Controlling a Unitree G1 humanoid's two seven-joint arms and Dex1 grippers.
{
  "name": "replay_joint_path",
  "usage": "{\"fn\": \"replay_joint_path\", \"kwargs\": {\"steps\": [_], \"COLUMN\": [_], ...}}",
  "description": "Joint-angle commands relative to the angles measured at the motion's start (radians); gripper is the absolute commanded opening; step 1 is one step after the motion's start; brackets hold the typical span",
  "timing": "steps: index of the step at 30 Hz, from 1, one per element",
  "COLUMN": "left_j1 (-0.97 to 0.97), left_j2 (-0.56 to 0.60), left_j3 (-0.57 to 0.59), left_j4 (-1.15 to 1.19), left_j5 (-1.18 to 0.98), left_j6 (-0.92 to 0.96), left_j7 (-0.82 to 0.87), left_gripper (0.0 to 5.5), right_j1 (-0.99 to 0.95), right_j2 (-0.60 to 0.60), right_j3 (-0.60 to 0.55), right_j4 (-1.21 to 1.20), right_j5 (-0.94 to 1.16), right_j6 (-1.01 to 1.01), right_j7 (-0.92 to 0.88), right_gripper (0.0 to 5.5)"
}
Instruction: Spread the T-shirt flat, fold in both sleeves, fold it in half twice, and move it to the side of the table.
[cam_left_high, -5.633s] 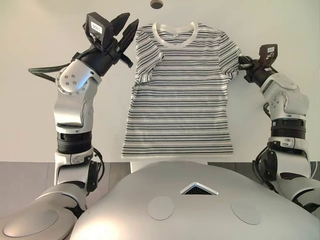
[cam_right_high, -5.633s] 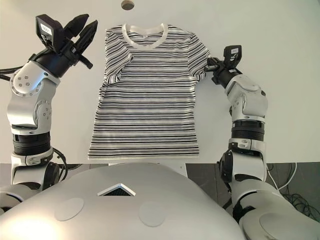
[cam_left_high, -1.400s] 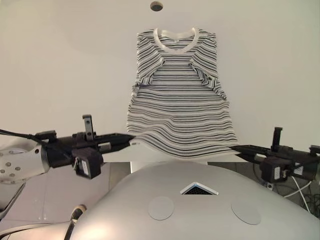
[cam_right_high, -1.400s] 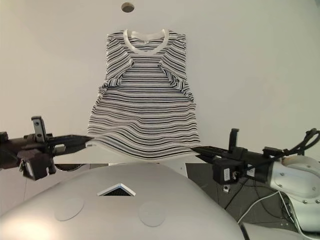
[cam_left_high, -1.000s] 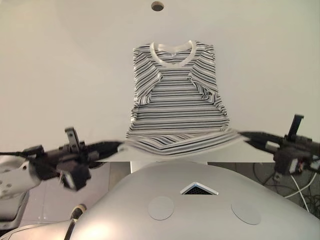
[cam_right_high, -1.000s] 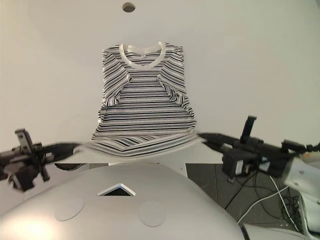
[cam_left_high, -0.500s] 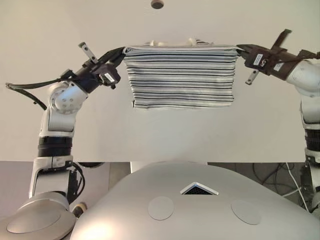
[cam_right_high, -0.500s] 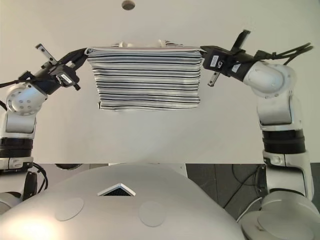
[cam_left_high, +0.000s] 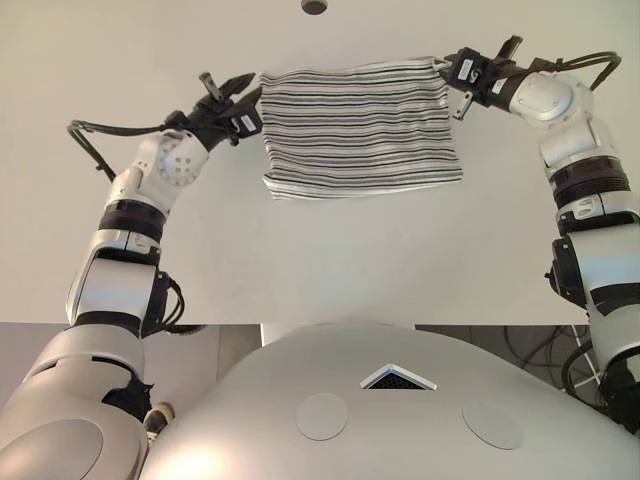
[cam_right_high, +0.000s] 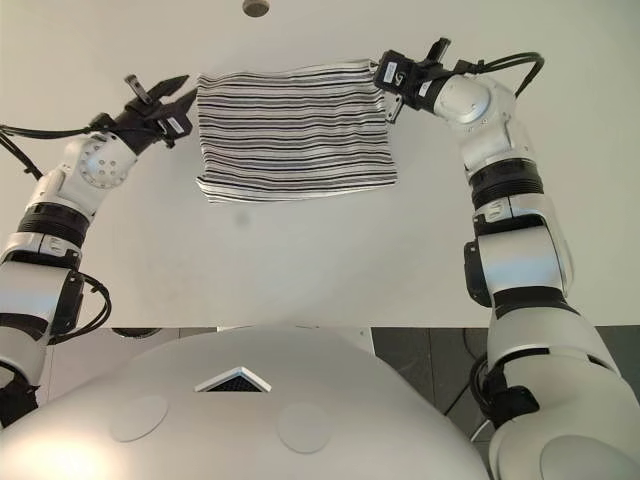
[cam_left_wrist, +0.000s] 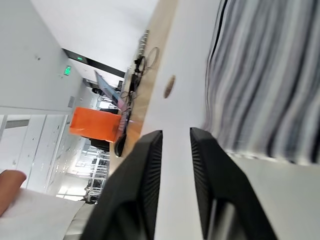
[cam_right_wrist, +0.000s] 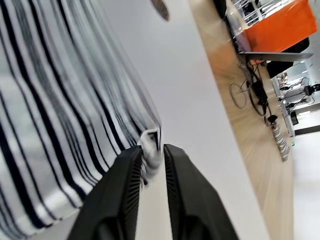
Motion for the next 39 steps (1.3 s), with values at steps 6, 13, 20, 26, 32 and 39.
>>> {"fn": "replay_joint_path", "kwargs": {"steps": [6,13,20,26,32,39], "left_j1": [-0.052,0.104,0.243,0.277,0.303,0.307], "left_j2": [-0.026,-0.06,-0.077,-0.081,-0.077,-0.085], "left_j3": [0.03,0.127,0.129,0.14,0.164,0.148], "left_j4": [0.078,-0.323,-0.559,-0.669,-0.732,-0.759], "left_j5": [-0.044,-0.136,-0.157,-0.173,-0.173,-0.155], "left_j6": [0.026,-0.075,-0.05,-0.011,0.038,0.086], "left_j7": [0.226,0.368,0.293,0.229,0.196,0.16], "left_gripper": [2.54,2.93,2.93,2.93,2.93,2.93], "right_j1": [-0.056,0.029,-0.002,-0.098,0.016,0.32], "right_j2": [0.078,0.158,0.046,-0.103,-0.375,-0.371], "right_j3": [-0.131,-0.185,0.098,0.275,0.31,0.295], "right_j4": [0.122,-0.149,0.055,0.162,-0.324,-0.978], "right_j5": [0.112,0.275,-0.03,-0.232,-0.106,0.178], "right_j6": [-0.002,-0.104,-0.118,-0.165,-0.078,0.337], "right_j7": [-0.187,-0.119,0.059,0.201,0.779,1.007], "right_gripper": [1.25,1.25,1.25,1.25,1.25,1.25]}}
